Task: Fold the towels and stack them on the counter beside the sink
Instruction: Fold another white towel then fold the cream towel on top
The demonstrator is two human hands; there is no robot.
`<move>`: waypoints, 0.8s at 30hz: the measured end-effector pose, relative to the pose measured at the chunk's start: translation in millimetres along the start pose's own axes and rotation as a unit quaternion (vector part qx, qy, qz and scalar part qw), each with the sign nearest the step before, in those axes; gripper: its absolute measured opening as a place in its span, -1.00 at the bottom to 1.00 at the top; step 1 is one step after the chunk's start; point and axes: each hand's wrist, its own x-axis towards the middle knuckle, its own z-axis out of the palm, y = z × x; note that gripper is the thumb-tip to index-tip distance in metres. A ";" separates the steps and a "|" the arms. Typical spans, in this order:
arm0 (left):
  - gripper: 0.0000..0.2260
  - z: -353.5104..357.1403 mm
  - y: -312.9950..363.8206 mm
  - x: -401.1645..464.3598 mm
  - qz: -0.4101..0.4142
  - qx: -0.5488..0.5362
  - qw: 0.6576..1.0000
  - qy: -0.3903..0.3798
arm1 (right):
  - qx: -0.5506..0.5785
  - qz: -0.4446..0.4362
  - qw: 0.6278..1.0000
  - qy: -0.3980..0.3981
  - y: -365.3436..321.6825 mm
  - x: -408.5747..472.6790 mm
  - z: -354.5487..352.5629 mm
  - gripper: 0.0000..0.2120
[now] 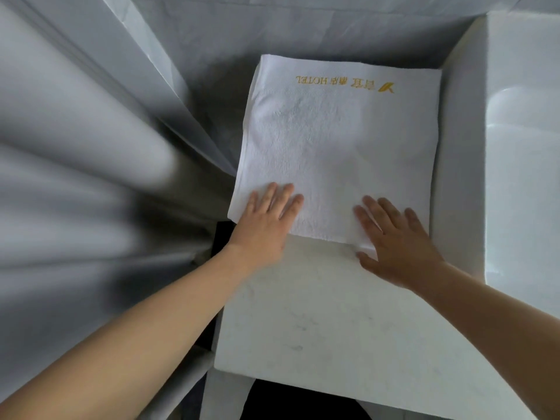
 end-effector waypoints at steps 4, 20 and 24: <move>-0.13 -13.3 -8.6 15.9 0.018 0.064 0.998 -0.004 | 0.003 0.027 1.000 -0.007 -1.0 2.2 -8.8 -0.15; -0.74 -107.1 -81.9 43.0 -0.167 -0.299 0.927 -0.151 | -0.053 0.104 0.982 -0.148 22.5 35.0 -118.6 -0.69; -0.72 -119.9 -83.8 44.6 -0.175 -0.294 0.922 -0.180 | -0.083 0.123 0.971 -0.186 36.3 47.2 -149.5 -0.75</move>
